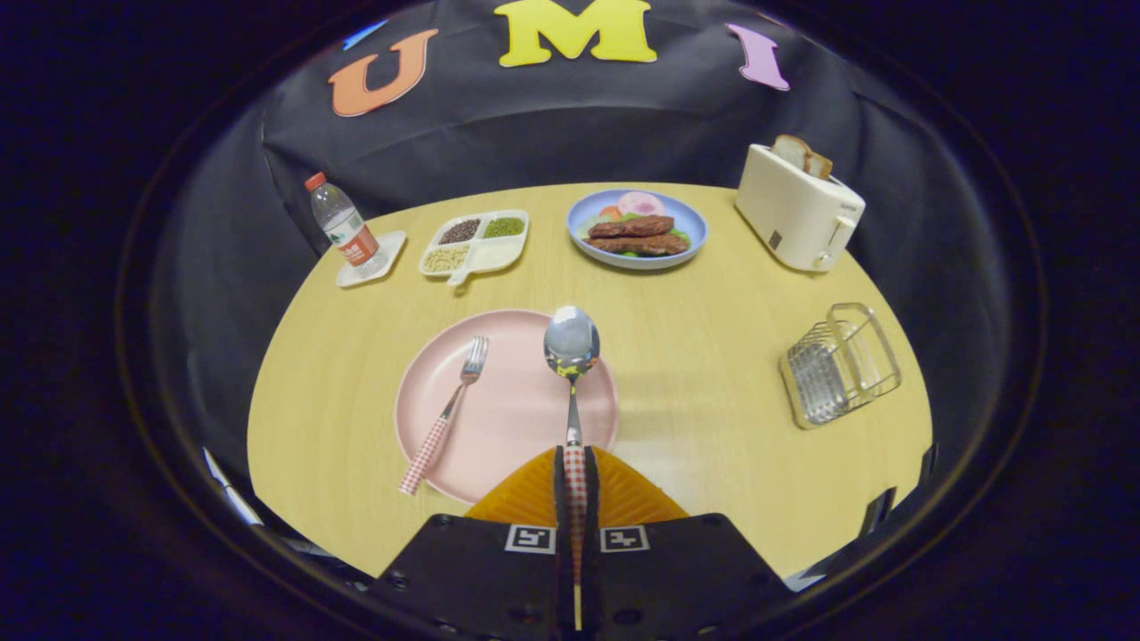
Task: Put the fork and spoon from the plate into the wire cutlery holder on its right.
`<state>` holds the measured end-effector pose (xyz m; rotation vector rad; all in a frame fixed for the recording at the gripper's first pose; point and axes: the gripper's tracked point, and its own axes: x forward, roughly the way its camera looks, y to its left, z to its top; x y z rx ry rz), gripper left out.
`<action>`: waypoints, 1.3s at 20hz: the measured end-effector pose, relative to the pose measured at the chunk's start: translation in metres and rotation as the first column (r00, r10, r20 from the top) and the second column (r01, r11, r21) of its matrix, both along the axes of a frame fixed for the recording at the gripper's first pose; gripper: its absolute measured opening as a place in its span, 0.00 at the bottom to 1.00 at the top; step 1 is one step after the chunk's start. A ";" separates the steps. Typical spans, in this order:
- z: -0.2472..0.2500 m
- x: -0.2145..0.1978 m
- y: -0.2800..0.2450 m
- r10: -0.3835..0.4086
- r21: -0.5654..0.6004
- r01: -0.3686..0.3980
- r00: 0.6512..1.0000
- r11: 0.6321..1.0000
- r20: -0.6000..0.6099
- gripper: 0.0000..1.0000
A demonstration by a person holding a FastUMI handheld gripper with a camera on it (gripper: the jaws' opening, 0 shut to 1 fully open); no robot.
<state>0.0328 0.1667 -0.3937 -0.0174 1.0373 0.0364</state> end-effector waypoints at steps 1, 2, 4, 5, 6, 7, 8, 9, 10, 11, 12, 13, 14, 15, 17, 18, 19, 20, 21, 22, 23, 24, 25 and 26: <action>0.009 0.000 -0.011 0.003 -0.002 -0.003 1.000 1.000 0.001 0.03; 0.018 0.001 -0.025 -0.001 -0.009 0.001 1.000 1.000 0.005 0.03; 0.035 0.002 -0.052 -0.007 -0.021 0.007 1.000 1.000 0.013 0.03; 0.043 0.004 -0.065 -0.011 -0.024 0.011 1.000 1.000 0.015 0.03; 0.050 0.005 -0.081 -0.018 -0.029 0.019 1.000 0.999 0.014 0.03; 0.057 0.007 -0.097 -0.027 -0.035 0.028 1.000 0.999 0.010 0.03; 0.063 0.008 -0.112 -0.035 -0.042 0.035 0.999 0.998 0.002 0.03; 0.068 0.008 -0.128 -0.044 -0.049 0.044 0.999 0.998 -0.012 0.03; 0.072 0.007 -0.143 -0.046 -0.056 0.044 0.998 0.997 -0.034 0.03; 0.075 0.007 -0.157 -0.049 -0.063 0.045 0.997 0.997 -0.052 0.03; 0.075 0.006 -0.171 -0.048 -0.073 0.042 0.996 0.996 -0.077 0.03; 0.076 0.006 -0.184 -0.053 -0.081 0.045 0.994 0.996 -0.099 0.03; 0.074 0.004 -0.196 -0.054 -0.090 0.042 0.991 0.995 -0.126 0.03; 0.073 0.003 -0.204 -0.053 -0.085 0.041 0.987 0.996 -0.149 0.03; 0.068 -0.002 -0.221 -0.037 -0.090 0.018 0.977 0.996 -0.209 0.03; 0.067 -0.003 -0.224 -0.029 -0.079 0.011 0.972 0.997 -0.235 0.03; 0.067 -0.003 -0.226 -0.024 -0.064 0.008 0.967 0.998 -0.254 0.03; 0.066 -0.005 -0.232 -0.024 -0.067 0.005 0.960 0.998 -0.280 0.03; 0.064 -0.005 -0.239 -0.033 -0.079 0.009 0.950 0.997 -0.311 0.03; 0.064 -0.007 -0.240 -0.043 -0.070 0.020 0.935 0.997 -0.353 0.03; 0.065 -0.009 -0.236 -0.040 -0.041 0.026 0.915 0.999 -0.400 0.03; 0.066 -0.006 -0.233 -0.039 -0.016 0.035 0.903 0.999 -0.428 0.03; 0.067 0.000 -0.233 -0.038 -0.018 0.033 0.895 0.999 -0.445 0.03; 0.067 0.006 -0.237 -0.029 -0.034 0.015 0.890 0.999 -0.455 0.03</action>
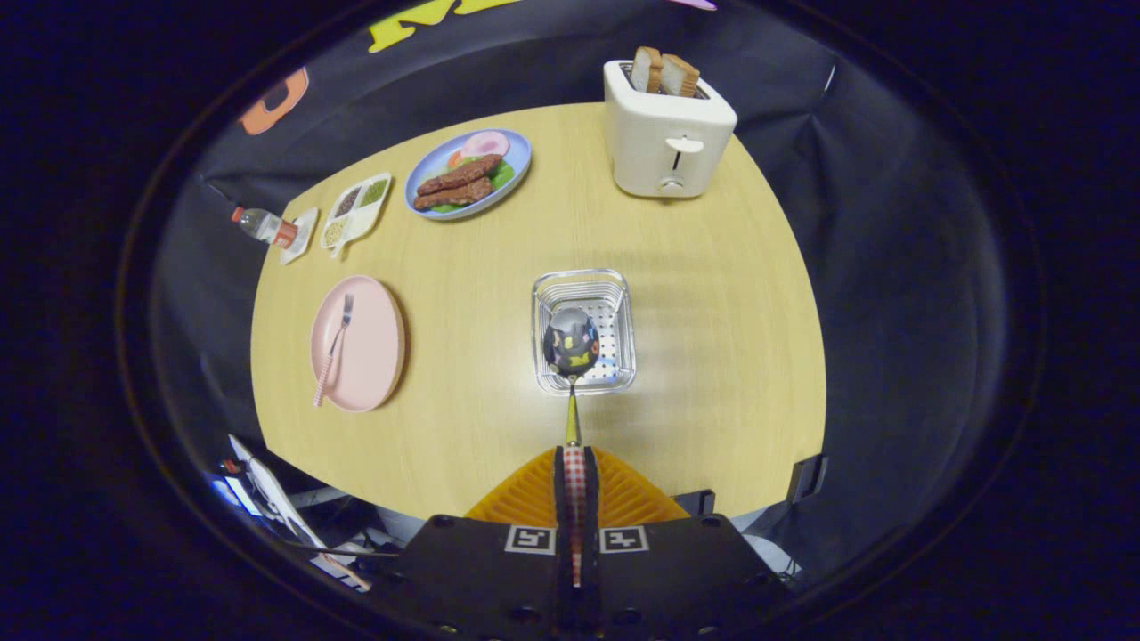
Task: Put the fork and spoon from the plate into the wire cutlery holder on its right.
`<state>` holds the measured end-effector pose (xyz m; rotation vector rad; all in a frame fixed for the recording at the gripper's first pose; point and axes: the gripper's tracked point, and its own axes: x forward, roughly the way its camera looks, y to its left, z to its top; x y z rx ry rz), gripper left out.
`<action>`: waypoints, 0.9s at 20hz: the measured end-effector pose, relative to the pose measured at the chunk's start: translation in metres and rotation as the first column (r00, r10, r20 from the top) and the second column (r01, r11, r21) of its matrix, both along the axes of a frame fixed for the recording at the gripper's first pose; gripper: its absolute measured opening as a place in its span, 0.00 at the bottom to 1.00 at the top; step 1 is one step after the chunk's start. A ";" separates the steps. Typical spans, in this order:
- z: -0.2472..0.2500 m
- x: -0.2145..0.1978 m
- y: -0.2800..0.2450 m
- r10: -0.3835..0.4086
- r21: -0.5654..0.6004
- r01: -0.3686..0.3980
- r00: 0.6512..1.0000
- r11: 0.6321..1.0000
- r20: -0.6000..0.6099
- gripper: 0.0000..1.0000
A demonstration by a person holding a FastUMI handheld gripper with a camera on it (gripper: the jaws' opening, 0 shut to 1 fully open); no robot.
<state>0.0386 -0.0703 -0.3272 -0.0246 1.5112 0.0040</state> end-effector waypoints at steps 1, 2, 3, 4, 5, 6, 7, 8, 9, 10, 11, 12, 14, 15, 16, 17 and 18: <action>0.000 0.005 -0.004 0.016 -0.020 -0.016 1.000 1.000 -0.017 0.03; -0.002 0.009 -0.007 0.017 -0.037 -0.019 0.999 0.999 -0.044 0.03; -0.004 0.009 -0.007 0.023 -0.038 -0.027 0.996 0.999 -0.090 0.03; -0.005 0.008 -0.006 0.020 -0.036 -0.025 0.991 0.999 -0.131 0.03; -0.005 0.011 -0.005 0.027 -0.035 -0.032 0.988 0.999 -0.154 0.03; -0.006 0.016 -0.004 0.039 -0.042 -0.046 0.986 0.998 -0.164 0.03; -0.008 0.021 -0.005 0.049 -0.056 -0.060 0.984 0.997 -0.173 0.03; -0.009 0.024 -0.004 0.052 -0.063 -0.065 0.981 0.996 -0.186 0.03; -0.012 0.026 -0.002 0.047 -0.061 -0.061 0.977 0.996 -0.207 0.05; -0.017 0.027 0.001 0.046 -0.057 -0.060 0.972 0.997 -0.232 0.05; -0.020 0.028 0.002 0.038 -0.056 -0.054 0.968 0.997 -0.248 0.05; -0.023 0.028 0.004 0.031 -0.054 -0.047 0.963 0.997 -0.266 0.05; -0.027 0.029 0.004 0.020 -0.057 -0.038 0.958 0.998 -0.287 0.05; -0.029 0.030 0.002 0.012 -0.063 -0.032 0.955 0.997 -0.296 0.05; -0.032 0.033 0.001 0.004 -0.069 -0.025 0.955 0.997 -0.297 0.05; -0.034 0.035 0.000 -0.002 -0.072 -0.020 0.954 0.997 -0.299 0.08; -0.036 0.035 -0.002 -0.007 -0.077 -0.017 0.954 0.997 -0.300 0.07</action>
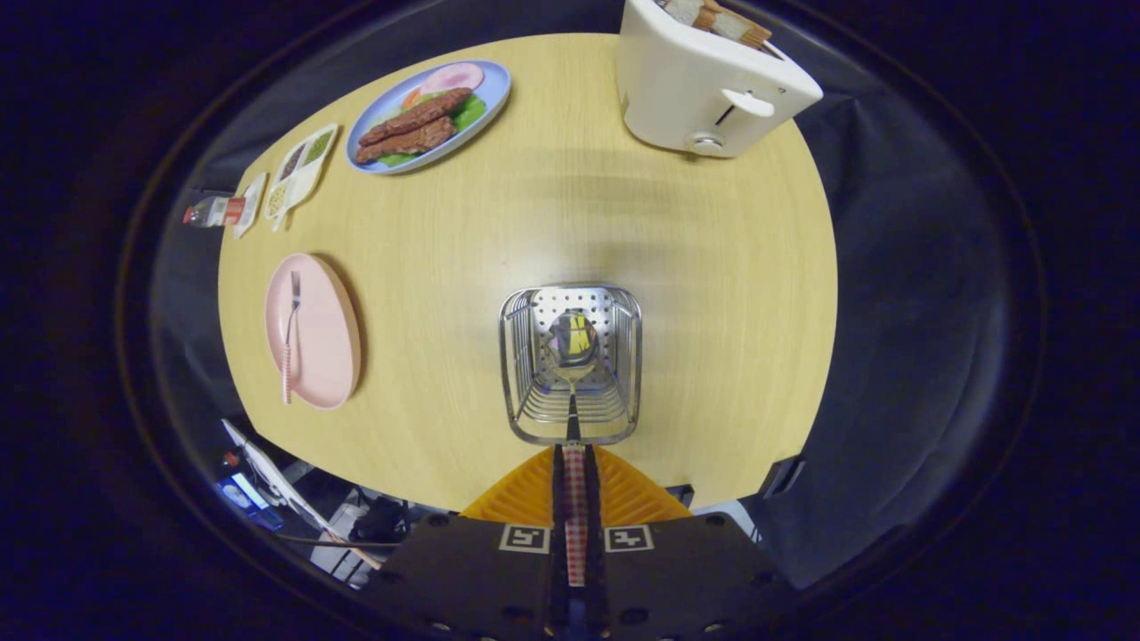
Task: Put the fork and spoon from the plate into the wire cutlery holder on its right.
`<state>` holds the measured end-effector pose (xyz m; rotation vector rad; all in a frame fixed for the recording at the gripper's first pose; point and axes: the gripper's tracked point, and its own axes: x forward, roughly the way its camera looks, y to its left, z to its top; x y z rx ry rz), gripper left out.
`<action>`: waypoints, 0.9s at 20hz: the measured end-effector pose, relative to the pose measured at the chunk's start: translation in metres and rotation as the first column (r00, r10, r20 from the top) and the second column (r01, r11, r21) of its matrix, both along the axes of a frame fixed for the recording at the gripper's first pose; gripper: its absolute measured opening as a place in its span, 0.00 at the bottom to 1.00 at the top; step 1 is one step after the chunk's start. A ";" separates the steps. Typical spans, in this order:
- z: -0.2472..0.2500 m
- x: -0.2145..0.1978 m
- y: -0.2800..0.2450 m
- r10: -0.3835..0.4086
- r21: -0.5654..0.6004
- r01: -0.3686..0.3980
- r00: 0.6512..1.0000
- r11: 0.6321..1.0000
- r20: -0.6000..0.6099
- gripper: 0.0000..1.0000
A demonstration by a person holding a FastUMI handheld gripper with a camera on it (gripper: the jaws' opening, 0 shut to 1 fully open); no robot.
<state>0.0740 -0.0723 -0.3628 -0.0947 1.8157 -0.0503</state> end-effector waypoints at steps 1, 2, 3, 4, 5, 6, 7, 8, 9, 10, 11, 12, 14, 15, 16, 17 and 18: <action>-0.001 0.002 -0.001 -0.007 -0.001 0.007 1.000 1.000 0.001 0.07; -0.001 0.002 0.000 -0.013 0.003 0.013 1.000 1.000 0.004 0.08; -0.001 0.004 0.000 -0.013 0.006 0.013 1.000 1.000 0.015 0.10; -0.001 0.005 0.002 -0.012 0.011 0.012 1.000 1.000 0.024 0.10; -0.001 0.007 0.003 -0.008 0.014 0.008 0.999 1.000 0.042 0.10; 0.001 0.008 0.004 -0.005 0.016 0.004 0.998 1.000 0.056 0.11; 0.003 0.009 0.007 0.000 0.021 -0.002 0.998 1.000 0.070 0.11; 0.006 0.011 0.010 0.008 0.021 -0.010 0.995 1.000 0.096 0.11; 0.009 0.014 0.014 0.022 0.022 -0.025 0.992 0.999 0.128 0.11; 0.013 0.016 0.019 0.039 0.023 -0.043 0.986 0.999 0.160 0.14; 0.016 0.019 0.026 0.050 0.025 -0.056 0.979 0.998 0.195 0.18; 0.020 0.021 0.034 0.056 0.025 -0.064 0.971 0.998 0.232 0.23; 0.025 0.025 0.049 0.057 0.012 -0.064 0.952 0.998 0.300 0.32; 0.027 0.027 0.057 0.062 0.008 -0.068 0.944 0.998 0.325 0.43; 0.027 0.027 0.067 0.061 0.009 -0.068 0.936 0.998 0.346 0.54; 0.027 0.028 0.077 0.057 0.012 -0.066 0.930 0.998 0.362 0.54; 0.027 0.030 0.087 0.045 0.016 -0.056 0.922 0.998 0.384 0.58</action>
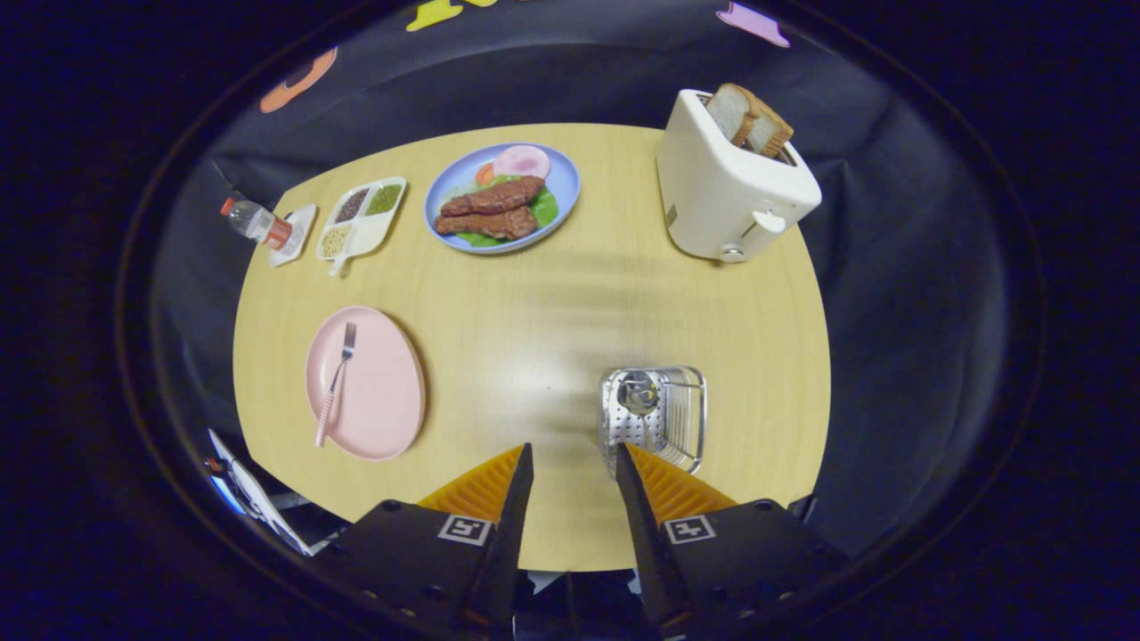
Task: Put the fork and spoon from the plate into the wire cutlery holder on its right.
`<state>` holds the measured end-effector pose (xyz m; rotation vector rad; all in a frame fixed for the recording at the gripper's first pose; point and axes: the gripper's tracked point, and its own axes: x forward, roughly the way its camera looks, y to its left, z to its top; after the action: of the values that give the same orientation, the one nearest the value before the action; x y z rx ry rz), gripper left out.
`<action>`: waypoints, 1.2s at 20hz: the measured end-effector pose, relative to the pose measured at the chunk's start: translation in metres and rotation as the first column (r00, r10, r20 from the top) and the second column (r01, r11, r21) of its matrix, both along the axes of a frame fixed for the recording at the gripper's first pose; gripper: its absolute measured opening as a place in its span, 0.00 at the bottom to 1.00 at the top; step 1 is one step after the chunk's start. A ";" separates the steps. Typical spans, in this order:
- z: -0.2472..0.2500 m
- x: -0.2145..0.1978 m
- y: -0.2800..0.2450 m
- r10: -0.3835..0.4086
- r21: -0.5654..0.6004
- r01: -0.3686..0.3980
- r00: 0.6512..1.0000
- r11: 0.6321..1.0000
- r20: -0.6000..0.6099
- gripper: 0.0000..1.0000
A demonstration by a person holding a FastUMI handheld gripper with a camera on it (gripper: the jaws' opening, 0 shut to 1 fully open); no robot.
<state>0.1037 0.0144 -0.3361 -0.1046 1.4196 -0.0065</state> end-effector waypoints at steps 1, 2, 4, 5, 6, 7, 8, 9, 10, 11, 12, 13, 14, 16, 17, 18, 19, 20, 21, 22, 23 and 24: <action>0.000 0.004 0.010 -0.014 0.008 0.014 0.999 1.000 0.032 0.63; -0.001 0.007 0.022 -0.026 0.022 0.025 0.998 0.999 0.062 0.67; -0.005 0.006 0.049 -0.034 0.060 0.028 0.995 0.998 0.099 0.76; -0.008 0.005 0.063 -0.031 0.078 0.022 0.993 0.997 0.113 0.80; -0.012 0.003 0.077 -0.024 0.092 0.012 0.992 0.996 0.126 0.83; -0.015 0.000 0.091 -0.015 0.105 0.001 0.991 0.994 0.137 0.87; -0.019 -0.003 0.105 -0.015 0.124 -0.004 0.988 0.992 0.154 0.88; -0.023 -0.004 0.119 -0.024 0.140 0.000 0.984 0.990 0.175 0.89; -0.027 -0.008 0.134 -0.033 0.164 0.002 0.982 0.986 0.186 0.89; -0.031 -0.012 0.150 -0.042 0.201 0.003 0.981 0.980 0.189 0.89; -0.035 -0.017 0.165 -0.048 0.227 0.005 0.981 0.974 0.186 0.91; -0.040 -0.022 0.179 -0.050 0.249 0.003 0.982 0.968 0.182 0.92; -0.046 -0.027 0.190 -0.051 0.266 0.002 0.983 0.964 0.177 0.92; -0.057 -0.037 0.210 -0.055 0.288 0.004 0.984 0.958 0.169 0.92; -0.062 -0.039 0.221 -0.064 0.303 0.008 0.983 0.953 0.173 0.92; -0.066 -0.042 0.229 -0.069 0.318 0.010 0.982 0.948 0.175 0.94; -0.070 -0.042 0.239 -0.073 0.335 0.010 0.981 0.942 0.178 0.95; -0.074 -0.044 0.247 -0.077 0.344 0.010 0.981 0.939 0.180 0.95; -0.078 -0.044 0.253 -0.090 0.349 0.020 0.979 0.937 0.184 0.96; -0.083 -0.049 0.258 -0.106 0.355 0.034 0.977 0.934 0.184 0.96; -0.086 -0.050 0.263 -0.119 0.357 0.047 0.976 0.933 0.184 0.96; -0.092 -0.051 0.264 -0.127 0.339 0.058 0.974 0.939 0.188 0.96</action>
<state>0.0532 0.2779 -0.4279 0.2372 1.1976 0.1402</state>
